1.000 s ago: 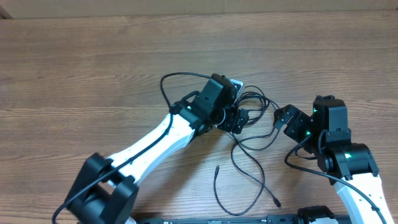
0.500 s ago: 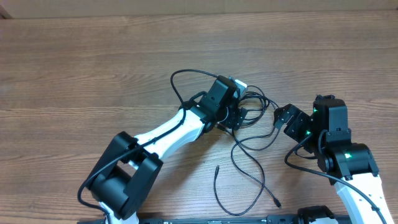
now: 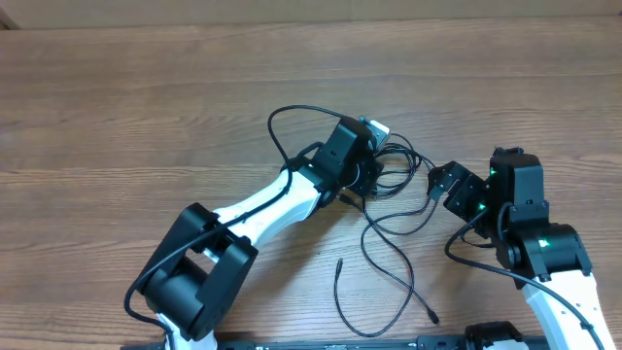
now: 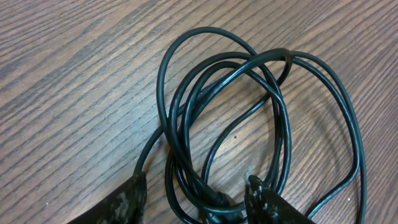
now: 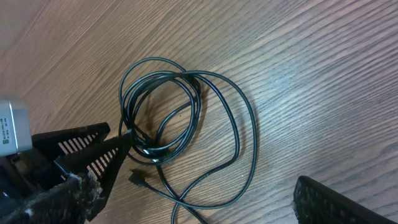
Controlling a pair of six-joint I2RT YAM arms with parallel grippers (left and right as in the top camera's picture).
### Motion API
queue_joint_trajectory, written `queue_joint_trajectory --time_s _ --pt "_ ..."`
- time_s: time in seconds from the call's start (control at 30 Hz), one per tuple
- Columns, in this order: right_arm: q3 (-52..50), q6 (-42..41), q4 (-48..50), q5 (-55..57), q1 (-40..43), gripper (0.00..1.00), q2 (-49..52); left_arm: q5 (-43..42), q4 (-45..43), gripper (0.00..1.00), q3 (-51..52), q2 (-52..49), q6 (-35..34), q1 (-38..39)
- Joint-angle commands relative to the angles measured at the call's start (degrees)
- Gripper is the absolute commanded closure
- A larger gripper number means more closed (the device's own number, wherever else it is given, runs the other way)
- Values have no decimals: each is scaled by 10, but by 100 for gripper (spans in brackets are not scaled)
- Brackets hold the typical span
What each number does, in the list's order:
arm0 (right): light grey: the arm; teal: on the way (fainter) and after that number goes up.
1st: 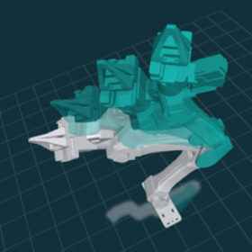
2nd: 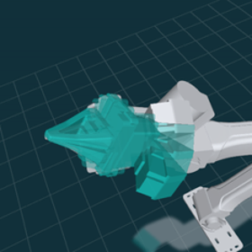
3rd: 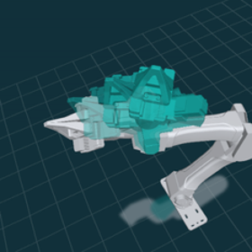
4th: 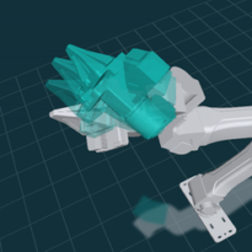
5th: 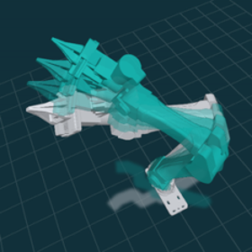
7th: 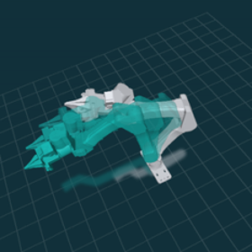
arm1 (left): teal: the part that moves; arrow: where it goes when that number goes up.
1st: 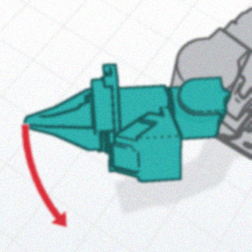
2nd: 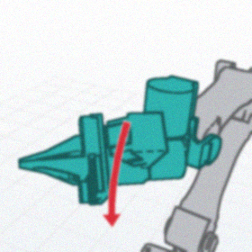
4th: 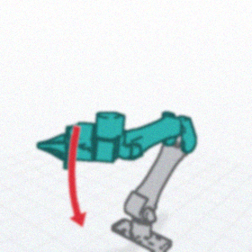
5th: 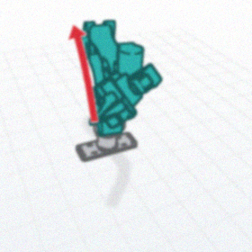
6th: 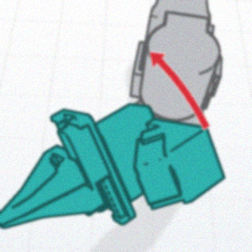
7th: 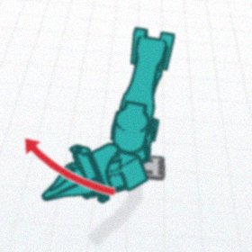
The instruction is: Untangle cables
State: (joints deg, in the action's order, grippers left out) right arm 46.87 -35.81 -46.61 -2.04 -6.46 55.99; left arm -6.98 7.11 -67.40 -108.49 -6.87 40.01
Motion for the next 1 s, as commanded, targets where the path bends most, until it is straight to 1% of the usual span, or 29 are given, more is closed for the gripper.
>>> queue_joint_trajectory --time_s 0.0,0.33,0.7,0.9,0.97 --pt "4 -2 4 9 1 0 -3 6 -10 50 -7 -19 7 -2" --pt "4 -2 11 10 1 0 9 6 -47 48 -7 -37 31 -1" --pt "4 -2 19 9 1 0 33 6 -64 51 -7 -37 44 0" --pt "4 -2 19 9 1 0 33 10 -75 50 -7 -51 52 3" --pt "4 -2 19 9 1 0 33 12 -79 48 -7 -56 52 3"
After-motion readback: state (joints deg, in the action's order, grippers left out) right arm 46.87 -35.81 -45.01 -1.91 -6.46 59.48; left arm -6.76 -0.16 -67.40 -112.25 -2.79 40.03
